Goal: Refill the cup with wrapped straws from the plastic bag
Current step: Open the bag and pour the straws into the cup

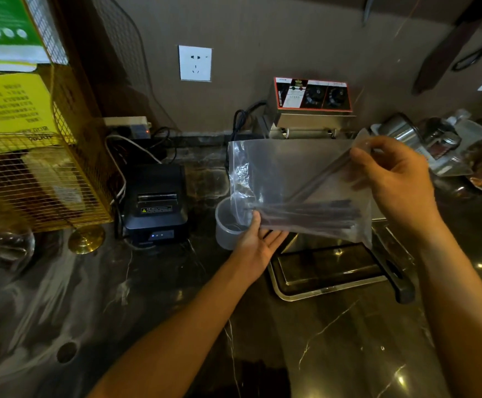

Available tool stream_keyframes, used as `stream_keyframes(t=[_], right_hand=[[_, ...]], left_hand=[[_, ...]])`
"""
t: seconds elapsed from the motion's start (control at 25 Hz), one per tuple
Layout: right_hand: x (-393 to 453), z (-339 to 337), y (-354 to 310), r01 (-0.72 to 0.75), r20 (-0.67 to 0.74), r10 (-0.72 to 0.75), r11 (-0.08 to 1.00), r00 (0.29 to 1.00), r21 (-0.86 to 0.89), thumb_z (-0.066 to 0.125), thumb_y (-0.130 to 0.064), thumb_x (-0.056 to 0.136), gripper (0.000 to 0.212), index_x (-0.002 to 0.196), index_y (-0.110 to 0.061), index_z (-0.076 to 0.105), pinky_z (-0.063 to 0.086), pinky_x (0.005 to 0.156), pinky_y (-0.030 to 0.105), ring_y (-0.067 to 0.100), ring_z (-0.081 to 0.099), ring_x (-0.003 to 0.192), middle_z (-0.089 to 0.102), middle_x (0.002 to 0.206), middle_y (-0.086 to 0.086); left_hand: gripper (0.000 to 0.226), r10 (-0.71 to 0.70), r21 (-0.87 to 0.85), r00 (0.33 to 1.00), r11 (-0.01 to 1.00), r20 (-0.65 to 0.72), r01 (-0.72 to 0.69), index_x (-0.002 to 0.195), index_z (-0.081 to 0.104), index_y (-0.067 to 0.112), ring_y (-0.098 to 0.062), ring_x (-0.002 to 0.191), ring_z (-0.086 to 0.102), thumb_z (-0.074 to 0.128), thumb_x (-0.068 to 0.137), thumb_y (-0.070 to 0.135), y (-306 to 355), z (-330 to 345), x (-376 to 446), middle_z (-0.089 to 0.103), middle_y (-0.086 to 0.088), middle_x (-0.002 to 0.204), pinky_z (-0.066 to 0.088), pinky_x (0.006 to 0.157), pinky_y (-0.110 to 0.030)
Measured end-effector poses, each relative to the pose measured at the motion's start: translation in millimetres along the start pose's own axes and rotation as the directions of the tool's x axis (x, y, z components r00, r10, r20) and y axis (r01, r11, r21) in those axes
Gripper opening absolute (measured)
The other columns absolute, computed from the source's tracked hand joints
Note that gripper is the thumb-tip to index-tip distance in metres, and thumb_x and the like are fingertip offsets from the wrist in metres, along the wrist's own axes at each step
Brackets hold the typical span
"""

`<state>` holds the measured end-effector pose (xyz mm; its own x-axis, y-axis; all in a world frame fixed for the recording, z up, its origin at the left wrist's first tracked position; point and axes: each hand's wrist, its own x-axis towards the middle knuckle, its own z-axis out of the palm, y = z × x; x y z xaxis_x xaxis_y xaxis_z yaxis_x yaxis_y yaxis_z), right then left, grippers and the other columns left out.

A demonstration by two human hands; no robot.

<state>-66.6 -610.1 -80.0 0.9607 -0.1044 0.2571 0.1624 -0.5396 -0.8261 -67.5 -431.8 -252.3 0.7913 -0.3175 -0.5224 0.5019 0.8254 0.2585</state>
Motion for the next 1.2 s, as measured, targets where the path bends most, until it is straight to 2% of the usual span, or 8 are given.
stream_keyframes(t=[0.08, 0.2, 0.24, 0.4, 0.6, 0.8, 0.96, 1.2], right_hand=[[6, 6, -1, 0.002, 0.002, -0.002, 1.000, 1.000, -0.016, 0.066, -0.040, 0.095, 0.036, 0.121, -0.015, 0.069, 0.060, 0.087, 0.056, 0.027, 0.074, 0.099, 0.076, 0.107, 0.007], [13, 15, -1, -0.024, 0.067, 0.022, 0.999, 0.998, 0.030, 0.069, -0.023, 0.098, 0.029, 0.126, -0.019, 0.065, 0.062, 0.080, 0.029, 0.012, 0.077, 0.093, 0.078, 0.095, -0.007], [14, 17, -2, -0.030, 0.105, 0.026, 0.999, 0.994, 0.038, 0.070, -0.018, 0.098, 0.030, 0.127, -0.019, 0.065, 0.060, 0.081, 0.025, 0.008, 0.077, 0.094, 0.079, 0.096, -0.009], [12, 21, -1, -0.004, 0.200, 0.020, 0.997, 0.980, -0.080, 0.067, -0.021, 0.099, 0.034, 0.133, -0.019, 0.064, 0.057, 0.098, 0.039, 0.011, 0.071, 0.111, 0.075, 0.120, -0.003], [8, 20, 2, 0.000, 0.235, 0.025, 0.994, 0.972, -0.107, 0.067, -0.024, 0.098, 0.027, 0.124, -0.032, 0.068, 0.056, 0.101, 0.049, 0.012, 0.072, 0.110, 0.076, 0.118, -0.006], [5, 21, -1, 0.017, 0.232, 0.028, 0.982, 0.972, -0.189, 0.063, -0.023, 0.101, 0.028, 0.129, -0.022, 0.069, 0.058, 0.098, 0.049, 0.012, 0.073, 0.108, 0.077, 0.117, -0.004], [7, 24, -14, 0.083, 0.226, -0.033, 0.973, 0.973, -0.216, 0.058, -0.018, 0.104, 0.032, 0.135, -0.017, 0.065, 0.058, 0.099, 0.038, 0.006, 0.071, 0.108, 0.075, 0.121, -0.002], [5, 25, -28, 0.167, 0.176, -0.131, 0.963, 0.976, -0.213, 0.057, -0.020, 0.104, 0.027, 0.128, -0.029, 0.066, 0.060, 0.092, 0.040, 0.013, 0.073, 0.105, 0.075, 0.113, -0.002]], left_hand=[[0.024, -0.013, -0.032, 1.000, 0.999, -0.002, 0.013, 0.116, 0.063, 0.014, -0.036, 0.124, 0.063, 0.047, 0.107, 0.029, -1, 0, -2, 0.074, -0.019, 0.117, 0.046, 0.109, -0.050], [0.026, -0.034, -0.093, 0.999, 0.995, -0.015, 0.033, 0.117, 0.063, 0.013, -0.037, 0.138, 0.054, 0.045, 0.108, 0.029, 1, 0, 0, 0.067, -0.021, 0.131, 0.044, 0.111, -0.048], [0.026, -0.037, -0.116, 0.999, 0.993, -0.018, 0.034, 0.117, 0.063, 0.012, -0.036, 0.139, 0.053, 0.045, 0.108, 0.029, 2, 0, 1, 0.065, -0.021, 0.132, 0.044, 0.112, -0.048], [0.037, -0.049, -0.180, 0.999, 0.982, 0.012, 0.050, 0.138, 0.055, 0.009, -0.036, 0.143, 0.049, 0.044, 0.108, 0.029, 4, 0, 3, 0.057, -0.023, 0.147, 0.040, 0.117, -0.048], [0.046, -0.053, -0.250, 0.998, 0.966, 0.043, 0.062, 0.150, 0.047, 0.010, -0.032, 0.147, 0.044, 0.041, 0.109, 0.031, 7, -3, 5, 0.049, -0.021, 0.155, 0.036, 0.121, -0.045], [0.049, -0.042, -0.238, 0.997, 0.970, 0.067, 0.057, 0.153, 0.043, 0.009, -0.032, 0.147, 0.044, 0.037, 0.110, 0.031, 6, -2, 3, 0.050, -0.022, 0.154, 0.032, 0.123, -0.044], [0.047, -0.033, -0.234, 0.996, 0.971, 0.085, 0.052, 0.152, 0.042, 0.010, -0.031, 0.149, 0.041, 0.034, 0.111, 0.031, 6, 2, -3, 0.048, -0.022, 0.155, 0.031, 0.124, -0.044], [0.043, -0.035, -0.126, 0.994, 0.991, 0.106, 0.048, 0.140, 0.049, 0.011, -0.029, 0.149, 0.042, 0.035, 0.110, 0.037, 1, 13, -18, 0.051, -0.018, 0.149, 0.037, 0.118, -0.041]])
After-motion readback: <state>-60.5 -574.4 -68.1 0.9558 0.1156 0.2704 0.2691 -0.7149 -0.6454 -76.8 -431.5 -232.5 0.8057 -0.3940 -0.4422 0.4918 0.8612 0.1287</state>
